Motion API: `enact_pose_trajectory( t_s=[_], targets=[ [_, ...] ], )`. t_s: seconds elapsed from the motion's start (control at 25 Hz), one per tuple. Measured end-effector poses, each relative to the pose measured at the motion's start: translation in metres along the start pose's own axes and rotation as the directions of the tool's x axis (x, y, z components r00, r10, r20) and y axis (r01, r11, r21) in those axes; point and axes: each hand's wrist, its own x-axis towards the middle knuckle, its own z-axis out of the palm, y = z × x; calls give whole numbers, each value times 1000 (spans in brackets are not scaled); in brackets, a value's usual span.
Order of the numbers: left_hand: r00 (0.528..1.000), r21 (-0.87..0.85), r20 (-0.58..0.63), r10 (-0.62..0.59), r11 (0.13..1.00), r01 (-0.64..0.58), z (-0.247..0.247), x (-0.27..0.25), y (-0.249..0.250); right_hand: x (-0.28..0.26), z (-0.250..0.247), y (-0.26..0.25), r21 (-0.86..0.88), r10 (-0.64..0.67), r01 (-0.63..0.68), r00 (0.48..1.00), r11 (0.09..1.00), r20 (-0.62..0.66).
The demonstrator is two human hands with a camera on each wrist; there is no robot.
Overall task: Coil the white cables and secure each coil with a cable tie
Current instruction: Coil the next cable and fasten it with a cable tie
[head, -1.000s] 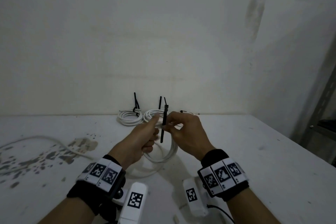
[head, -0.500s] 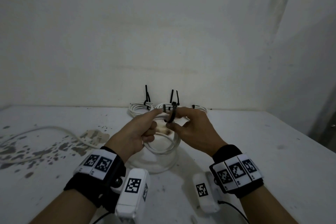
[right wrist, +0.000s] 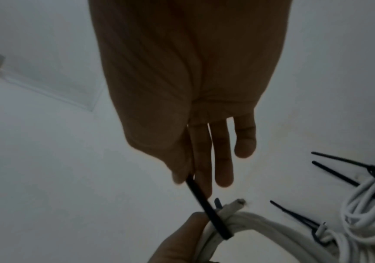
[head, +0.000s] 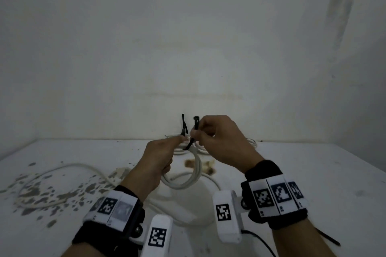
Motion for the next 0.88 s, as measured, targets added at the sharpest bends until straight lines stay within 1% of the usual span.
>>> enact_pose_trajectory(
  t_s=[0.08, 0.16, 0.2, 0.24, 0.32, 0.44, 0.56, 0.64, 0.88],
  targets=[
    [997, 81, 26, 75, 994, -77, -7, 0, 1, 6, 10, 3, -32, 69, -71, 996, 997, -63],
    [983, 175, 63, 175, 967, -183, -14, -2, 3, 8, 21, 7, -66, 99, -104, 992, 992, -80],
    [971, 211, 72, 228, 948, -238, -18, 0, 3, 8, 26, 8, -53, 111, -116, 990, 992, -91],
    [959, 237, 81, 271, 930, -282, -20, 2, 2, 7, 30, 8, -38, 118, -122, 988, 992, -99],
    [944, 280, 94, 317, 901, -331, -27, 8, 0, 8, 39, 7, -58, 88, -94, 991, 994, -104],
    [937, 338, 101, 335, 874, -349, -32, 16, -6, 7, 44, 5, -116, 52, -61, 995, 991, -85],
    [933, 367, 88, 350, 859, -357, -34, 19, -10, 5, 45, 5, -121, 38, -44, 998, 992, -53],
    [931, 380, 103, 350, 852, -362, -36, 21, -11, 4, 45, 4, -127, 28, -33, 999, 991, -35],
    [930, 412, 131, 344, 834, -367, -39, 19, -11, 4, 47, 4, -143, 48, -47, 999, 989, 3]
  ],
)
